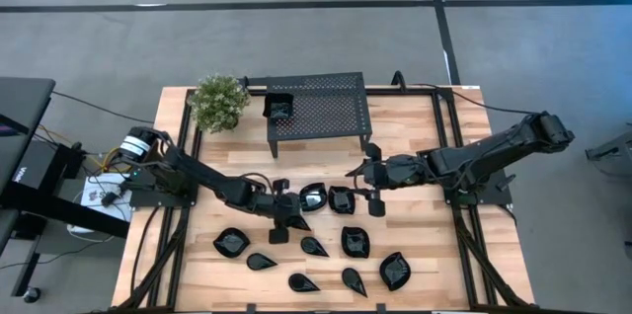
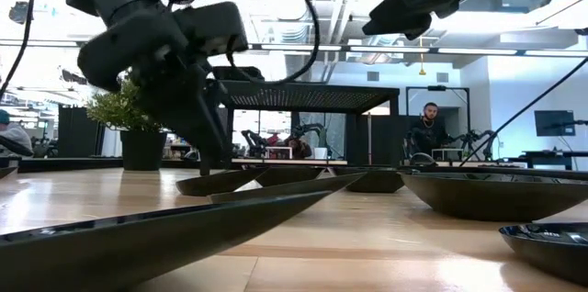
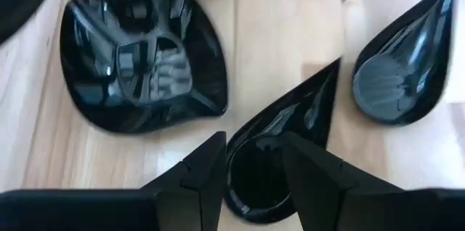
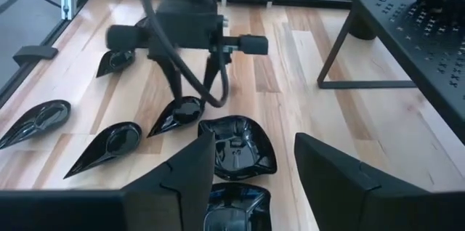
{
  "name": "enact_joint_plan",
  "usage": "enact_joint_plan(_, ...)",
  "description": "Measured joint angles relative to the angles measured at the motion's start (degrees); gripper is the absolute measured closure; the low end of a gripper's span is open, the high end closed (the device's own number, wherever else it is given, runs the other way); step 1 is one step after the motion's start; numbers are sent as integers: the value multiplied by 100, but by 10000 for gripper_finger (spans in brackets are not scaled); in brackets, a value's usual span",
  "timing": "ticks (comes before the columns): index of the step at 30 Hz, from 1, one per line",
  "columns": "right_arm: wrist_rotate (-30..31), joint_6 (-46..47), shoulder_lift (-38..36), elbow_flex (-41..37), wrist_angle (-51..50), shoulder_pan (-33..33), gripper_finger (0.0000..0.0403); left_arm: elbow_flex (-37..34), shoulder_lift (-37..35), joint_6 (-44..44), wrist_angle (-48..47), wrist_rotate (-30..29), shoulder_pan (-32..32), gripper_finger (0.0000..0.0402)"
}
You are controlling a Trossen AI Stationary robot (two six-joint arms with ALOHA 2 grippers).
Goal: Pick & Place Mini shaped plates
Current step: Put the drop shaped plate on the shelf
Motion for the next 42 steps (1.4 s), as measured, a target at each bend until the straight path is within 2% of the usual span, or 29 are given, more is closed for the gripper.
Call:
enact_joint_plan(7,-1,-1,0,0,13,0,218,-433,5,-211,34,-9,185,266)
enact_joint_plan(18,-2,-9,0,0,18,0,222,-789,7,-209,907,305,216,270)
enact_joint_plan(22,-2,-9,0,0,18,0,222,-789,7,-127,907,315,216,302)
enact_joint_plan(29,-2,-9,0,0,17,0,227,-789,7,-51,984,380,214,392)
enact_joint_plan(34,-2,-9,0,0,18,-2,227,-774,-118,50,1058,203,212,394)
enact_joint_plan(42,29,-9,0,-2,24,-2,227,-441,-1121,648,1060,118,177,397)
